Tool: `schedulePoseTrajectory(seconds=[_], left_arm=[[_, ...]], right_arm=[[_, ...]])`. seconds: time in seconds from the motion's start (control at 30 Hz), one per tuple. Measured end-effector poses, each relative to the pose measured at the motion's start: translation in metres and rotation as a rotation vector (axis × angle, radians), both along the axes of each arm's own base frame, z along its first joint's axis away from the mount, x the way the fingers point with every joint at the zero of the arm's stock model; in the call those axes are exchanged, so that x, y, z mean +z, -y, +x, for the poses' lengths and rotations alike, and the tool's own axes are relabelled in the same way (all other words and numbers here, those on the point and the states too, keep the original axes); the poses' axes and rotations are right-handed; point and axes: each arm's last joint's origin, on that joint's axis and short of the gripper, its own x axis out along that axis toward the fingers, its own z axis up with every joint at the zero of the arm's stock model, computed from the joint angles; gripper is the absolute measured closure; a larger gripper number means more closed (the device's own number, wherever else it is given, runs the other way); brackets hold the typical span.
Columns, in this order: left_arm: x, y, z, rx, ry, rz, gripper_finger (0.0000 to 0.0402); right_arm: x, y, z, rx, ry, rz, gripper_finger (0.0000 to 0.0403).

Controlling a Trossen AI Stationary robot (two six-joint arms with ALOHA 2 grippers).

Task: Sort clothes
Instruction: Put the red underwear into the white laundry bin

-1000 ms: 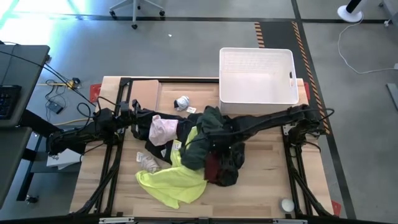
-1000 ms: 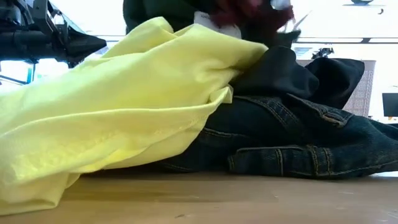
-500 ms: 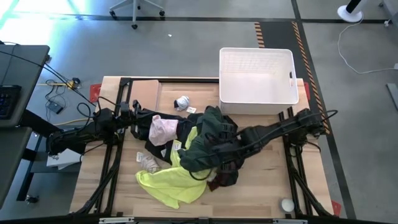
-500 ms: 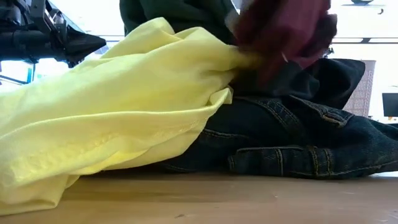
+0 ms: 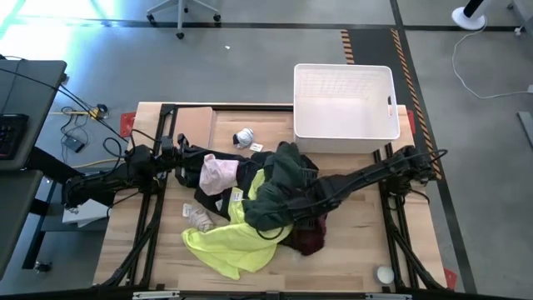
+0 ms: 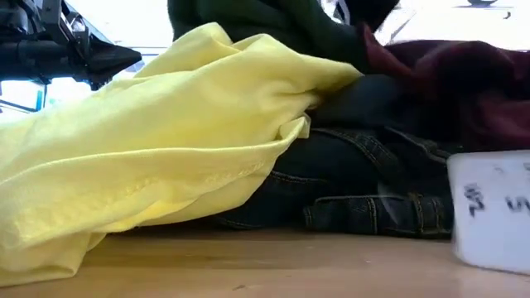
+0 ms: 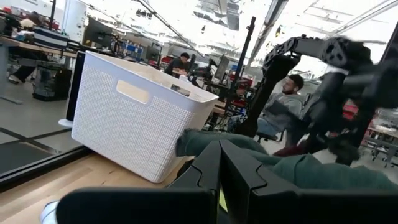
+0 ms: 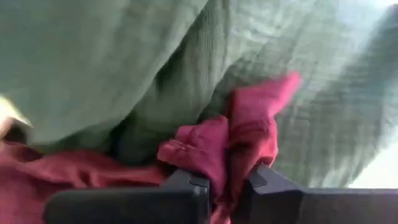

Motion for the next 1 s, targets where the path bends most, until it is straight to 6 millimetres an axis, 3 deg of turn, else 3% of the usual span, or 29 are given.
schedulePoseTrajectory(seconds=[0.17,0.3,0.43,0.53,0.67,0.77,0.87,1.0], left_arm=[[0.0,0.0,0.0,-0.004,-0.001,0.0,0.0398],[0.0,0.0,0.0,-0.004,-0.001,0.0,0.0398],[0.0,0.0,0.0,-0.004,-0.001,0.0,0.0398],[0.0,0.0,0.0,-0.005,0.0,0.001,0.0398],[0.0,0.0,0.0,0.001,0.001,0.0,0.0398],[0.0,0.0,0.0,0.001,-0.001,0.0,0.0398],[0.0,0.0,0.0,-0.008,-0.002,0.0,0.0398],[0.0,0.0,0.0,-0.017,0.003,-0.024,0.0398]], right_arm=[[0.062,-0.006,0.005,0.067,0.182,0.001,0.0396],[0.121,-0.006,-0.003,0.089,0.383,-0.157,0.0395],[0.173,0.01,-0.018,0.04,0.532,-0.377,0.0397],[0.193,0.031,-0.029,-0.024,0.601,-0.458,0.0393],[0.19,0.055,-0.035,0.06,0.591,-0.195,0.0395],[0.17,0.053,-0.025,0.157,0.534,0.082,0.0399],[0.138,0.039,-0.008,0.286,0.48,0.213,0.04],[0.088,0.031,0.01,0.405,0.426,0.248,0.0395]])
